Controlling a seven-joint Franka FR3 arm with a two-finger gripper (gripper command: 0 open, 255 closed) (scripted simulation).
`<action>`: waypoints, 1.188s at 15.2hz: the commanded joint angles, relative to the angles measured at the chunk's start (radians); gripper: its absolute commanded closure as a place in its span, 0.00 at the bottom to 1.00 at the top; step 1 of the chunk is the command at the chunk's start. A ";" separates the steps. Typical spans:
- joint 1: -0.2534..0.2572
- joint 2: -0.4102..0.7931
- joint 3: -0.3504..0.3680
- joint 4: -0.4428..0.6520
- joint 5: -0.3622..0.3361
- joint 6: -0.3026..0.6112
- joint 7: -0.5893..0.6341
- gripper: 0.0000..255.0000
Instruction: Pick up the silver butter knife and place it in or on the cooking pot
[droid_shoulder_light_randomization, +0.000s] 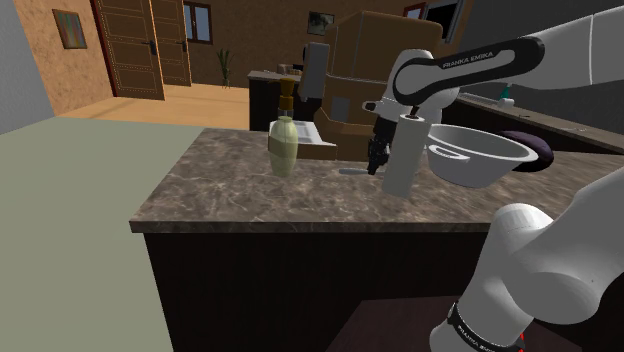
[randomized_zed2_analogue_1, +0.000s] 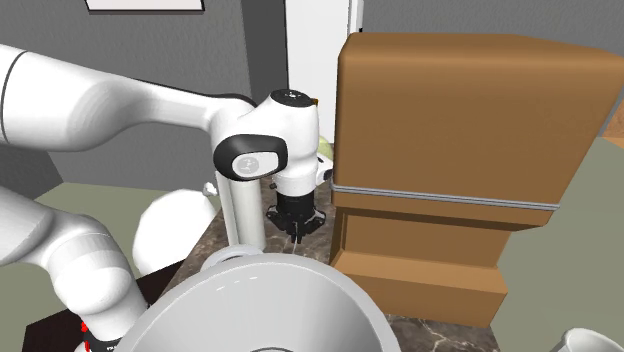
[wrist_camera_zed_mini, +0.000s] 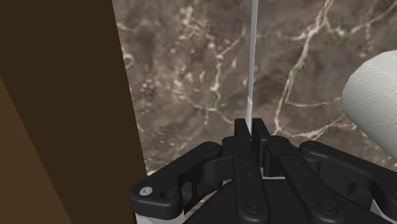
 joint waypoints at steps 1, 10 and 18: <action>0.000 0.000 0.000 0.000 0.000 0.000 0.000 1.00; 0.001 -0.025 0.028 0.087 0.005 -0.112 0.015 1.00; 0.010 -0.035 0.047 0.187 0.013 -0.220 0.027 1.00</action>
